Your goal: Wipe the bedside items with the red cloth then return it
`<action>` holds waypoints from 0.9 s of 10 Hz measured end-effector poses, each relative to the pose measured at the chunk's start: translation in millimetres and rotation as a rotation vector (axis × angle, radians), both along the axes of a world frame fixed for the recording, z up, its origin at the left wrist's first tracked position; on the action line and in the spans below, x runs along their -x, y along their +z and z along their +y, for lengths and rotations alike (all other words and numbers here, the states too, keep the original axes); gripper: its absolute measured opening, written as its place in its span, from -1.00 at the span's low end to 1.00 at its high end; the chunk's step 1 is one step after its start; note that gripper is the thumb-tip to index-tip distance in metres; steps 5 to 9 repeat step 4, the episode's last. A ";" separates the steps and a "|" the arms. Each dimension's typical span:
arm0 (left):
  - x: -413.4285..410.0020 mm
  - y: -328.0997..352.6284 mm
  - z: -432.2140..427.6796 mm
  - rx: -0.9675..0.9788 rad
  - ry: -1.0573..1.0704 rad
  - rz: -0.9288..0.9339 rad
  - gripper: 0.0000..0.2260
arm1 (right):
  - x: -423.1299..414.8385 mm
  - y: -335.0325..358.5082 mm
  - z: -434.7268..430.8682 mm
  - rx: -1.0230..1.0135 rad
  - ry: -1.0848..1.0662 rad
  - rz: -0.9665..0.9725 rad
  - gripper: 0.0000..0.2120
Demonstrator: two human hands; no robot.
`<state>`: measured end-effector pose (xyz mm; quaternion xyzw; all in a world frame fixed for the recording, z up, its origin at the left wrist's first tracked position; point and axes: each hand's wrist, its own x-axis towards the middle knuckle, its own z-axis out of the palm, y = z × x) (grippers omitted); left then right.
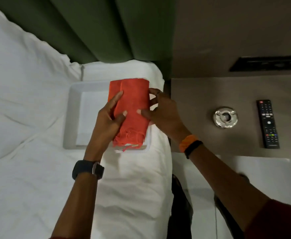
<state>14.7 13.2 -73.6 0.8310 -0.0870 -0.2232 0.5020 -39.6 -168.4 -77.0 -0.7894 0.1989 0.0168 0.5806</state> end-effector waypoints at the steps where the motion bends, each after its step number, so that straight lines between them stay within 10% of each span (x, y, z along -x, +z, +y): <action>1: -2.6 -15.0 7.5 -0.149 -0.072 -0.027 -0.46 | -7.5 -13.6 22.0 0.587 0.192 0.081 -0.37; 2: 3.1 -28.2 4.1 -0.453 -0.204 -0.134 -0.36 | -7.5 -16.1 32.7 0.974 0.285 0.129 -0.48; 3: 5.0 -16.4 -7.2 -0.653 -0.144 -0.162 -0.30 | -7.5 1.2 20.4 0.933 0.247 0.082 -0.49; 4: 6.1 28.4 -22.0 -0.700 -0.110 -0.469 -0.36 | -2.4 45.2 -4.4 0.948 0.145 -0.093 -0.39; 9: 6.1 28.4 -22.0 -0.700 -0.110 -0.469 -0.36 | -2.4 45.2 -4.4 0.948 0.145 -0.093 -0.39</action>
